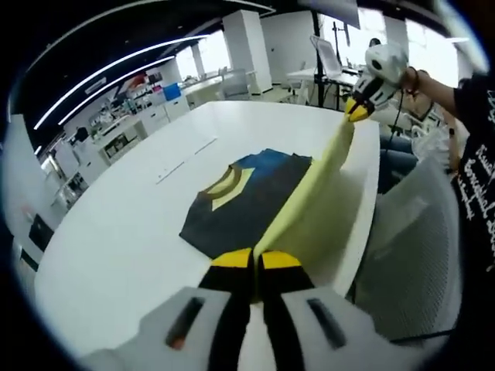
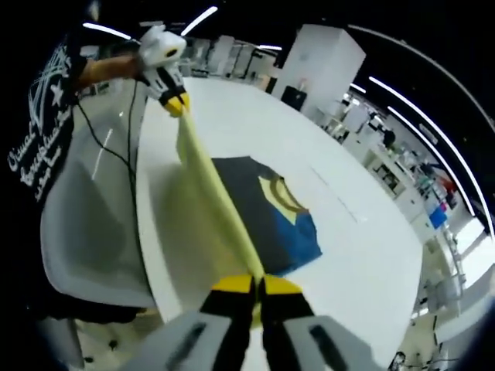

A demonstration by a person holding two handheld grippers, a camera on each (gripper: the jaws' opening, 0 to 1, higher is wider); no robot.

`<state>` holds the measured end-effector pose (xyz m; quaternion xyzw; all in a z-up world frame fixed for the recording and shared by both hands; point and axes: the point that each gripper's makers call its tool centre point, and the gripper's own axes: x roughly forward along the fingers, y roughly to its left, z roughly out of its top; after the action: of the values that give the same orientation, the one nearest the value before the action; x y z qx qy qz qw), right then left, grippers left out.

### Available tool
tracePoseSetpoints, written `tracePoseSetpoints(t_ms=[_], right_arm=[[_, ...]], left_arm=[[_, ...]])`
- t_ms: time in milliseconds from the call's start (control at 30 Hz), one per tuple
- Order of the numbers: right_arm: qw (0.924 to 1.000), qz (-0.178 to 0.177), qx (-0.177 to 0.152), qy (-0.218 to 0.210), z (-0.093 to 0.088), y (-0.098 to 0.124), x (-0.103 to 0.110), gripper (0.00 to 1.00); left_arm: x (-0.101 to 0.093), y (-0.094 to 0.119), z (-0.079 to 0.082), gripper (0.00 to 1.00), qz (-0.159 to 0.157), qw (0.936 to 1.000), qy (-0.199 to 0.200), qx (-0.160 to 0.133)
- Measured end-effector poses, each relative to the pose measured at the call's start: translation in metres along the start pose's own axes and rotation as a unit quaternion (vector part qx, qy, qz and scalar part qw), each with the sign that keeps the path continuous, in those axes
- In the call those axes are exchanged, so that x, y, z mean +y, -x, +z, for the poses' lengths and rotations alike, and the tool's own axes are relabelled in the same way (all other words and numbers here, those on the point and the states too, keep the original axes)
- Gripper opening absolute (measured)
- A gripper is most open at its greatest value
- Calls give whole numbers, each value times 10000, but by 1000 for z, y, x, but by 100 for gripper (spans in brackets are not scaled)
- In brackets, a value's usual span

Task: Fold the garment on the visible template until the final outline fits inside the template.

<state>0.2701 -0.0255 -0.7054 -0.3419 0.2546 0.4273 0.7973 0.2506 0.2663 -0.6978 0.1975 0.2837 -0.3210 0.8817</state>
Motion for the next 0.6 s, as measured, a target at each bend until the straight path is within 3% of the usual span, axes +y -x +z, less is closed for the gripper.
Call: tracePoseSetpoints(t_ms=[167, 600], right_arm=[[9996, -229, -165, -1, 14, -5, -23, 0], [9945, -894, -31, 543, 34, -29, -74, 0]], left_arm=[[17, -5, 12, 0, 218, 9997, -105, -36], [63, -27, 39, 0, 552, 9983, -54, -200]])
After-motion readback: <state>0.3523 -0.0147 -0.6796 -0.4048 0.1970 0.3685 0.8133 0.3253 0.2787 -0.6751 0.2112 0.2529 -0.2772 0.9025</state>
